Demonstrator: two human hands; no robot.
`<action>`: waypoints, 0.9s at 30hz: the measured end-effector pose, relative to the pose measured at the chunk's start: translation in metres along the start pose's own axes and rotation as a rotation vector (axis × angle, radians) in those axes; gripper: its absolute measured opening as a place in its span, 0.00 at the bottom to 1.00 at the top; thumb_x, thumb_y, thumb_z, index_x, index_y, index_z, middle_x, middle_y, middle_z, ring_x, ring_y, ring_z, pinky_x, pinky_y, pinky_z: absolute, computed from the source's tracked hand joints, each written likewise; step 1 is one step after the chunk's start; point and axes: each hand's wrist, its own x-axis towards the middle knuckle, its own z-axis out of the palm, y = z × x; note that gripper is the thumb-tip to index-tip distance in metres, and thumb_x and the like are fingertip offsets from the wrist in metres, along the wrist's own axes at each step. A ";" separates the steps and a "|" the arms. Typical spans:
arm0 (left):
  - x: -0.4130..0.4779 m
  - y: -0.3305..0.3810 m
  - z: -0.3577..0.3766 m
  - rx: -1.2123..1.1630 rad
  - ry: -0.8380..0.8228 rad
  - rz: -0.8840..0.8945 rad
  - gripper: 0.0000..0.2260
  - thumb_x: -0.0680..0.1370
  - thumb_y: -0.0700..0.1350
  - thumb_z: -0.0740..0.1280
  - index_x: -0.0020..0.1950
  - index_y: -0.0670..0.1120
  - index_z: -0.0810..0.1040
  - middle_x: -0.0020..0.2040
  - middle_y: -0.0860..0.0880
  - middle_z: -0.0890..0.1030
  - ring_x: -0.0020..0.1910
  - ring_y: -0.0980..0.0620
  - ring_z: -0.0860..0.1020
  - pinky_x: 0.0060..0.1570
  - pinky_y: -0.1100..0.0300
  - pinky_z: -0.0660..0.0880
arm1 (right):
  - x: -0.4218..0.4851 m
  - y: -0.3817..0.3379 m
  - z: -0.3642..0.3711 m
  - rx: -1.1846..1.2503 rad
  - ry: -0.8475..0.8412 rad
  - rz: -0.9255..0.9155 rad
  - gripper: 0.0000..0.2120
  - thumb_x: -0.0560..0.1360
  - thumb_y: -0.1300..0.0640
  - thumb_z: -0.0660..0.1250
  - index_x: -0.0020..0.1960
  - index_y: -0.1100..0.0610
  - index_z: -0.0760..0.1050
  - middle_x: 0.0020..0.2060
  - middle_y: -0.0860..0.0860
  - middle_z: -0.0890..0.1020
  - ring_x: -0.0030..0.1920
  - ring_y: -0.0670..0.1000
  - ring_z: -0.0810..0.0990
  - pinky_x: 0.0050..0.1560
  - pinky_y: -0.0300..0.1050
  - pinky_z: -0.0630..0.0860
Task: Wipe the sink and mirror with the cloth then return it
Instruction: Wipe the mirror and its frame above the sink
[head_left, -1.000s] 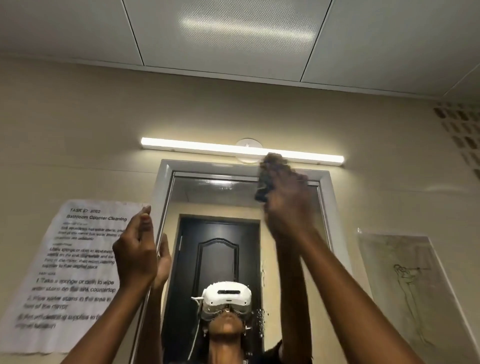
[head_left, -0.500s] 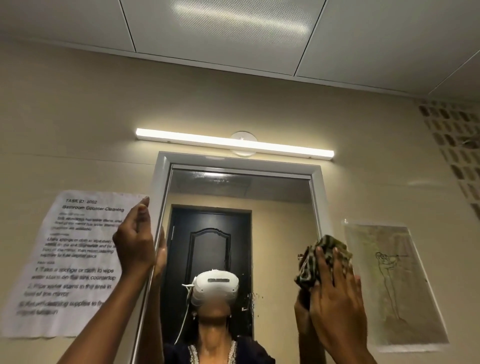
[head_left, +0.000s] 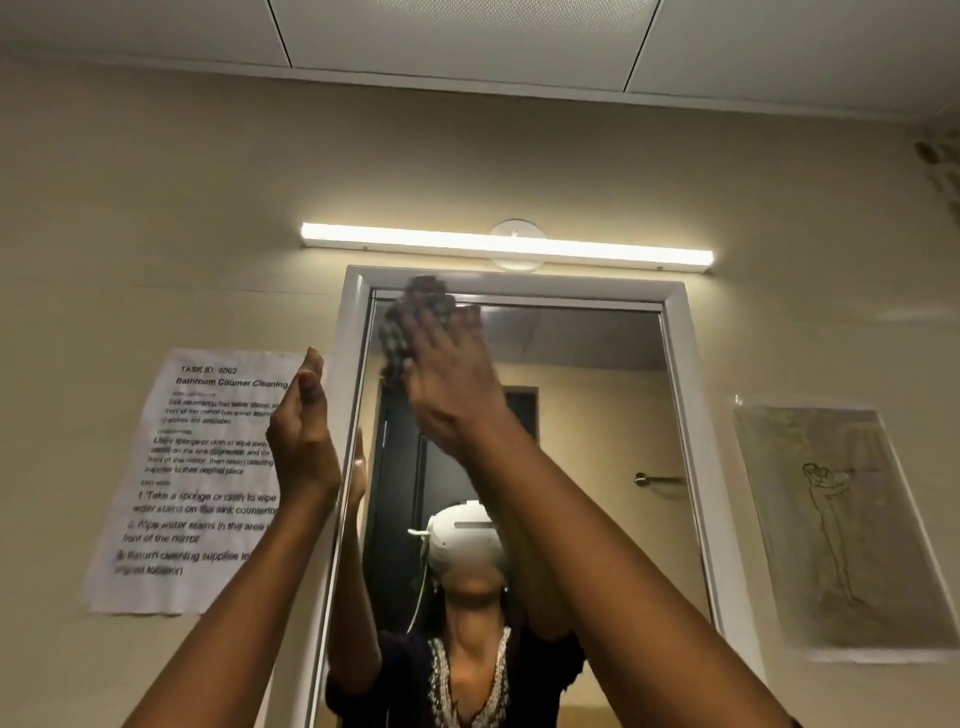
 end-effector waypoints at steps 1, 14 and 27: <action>0.001 0.001 -0.001 -0.035 -0.002 -0.039 0.24 0.80 0.57 0.50 0.71 0.46 0.66 0.71 0.46 0.70 0.69 0.54 0.68 0.71 0.55 0.62 | -0.004 -0.011 0.005 -0.005 -0.055 -0.095 0.29 0.79 0.50 0.54 0.77 0.53 0.48 0.77 0.54 0.52 0.77 0.56 0.45 0.74 0.53 0.33; 0.016 0.023 -0.021 -0.156 -0.236 -0.385 0.31 0.79 0.61 0.41 0.72 0.43 0.63 0.74 0.44 0.65 0.72 0.47 0.65 0.73 0.52 0.60 | -0.168 -0.030 -0.001 -0.157 -0.481 -0.930 0.27 0.76 0.48 0.59 0.74 0.44 0.58 0.74 0.48 0.63 0.75 0.56 0.57 0.74 0.56 0.41; 0.028 0.030 -0.038 -0.204 -0.167 -0.442 0.33 0.79 0.62 0.40 0.71 0.41 0.64 0.74 0.43 0.66 0.73 0.48 0.64 0.73 0.54 0.58 | -0.052 -0.038 0.021 -0.066 -0.108 -0.263 0.28 0.75 0.44 0.49 0.74 0.49 0.58 0.75 0.56 0.59 0.76 0.60 0.52 0.74 0.60 0.45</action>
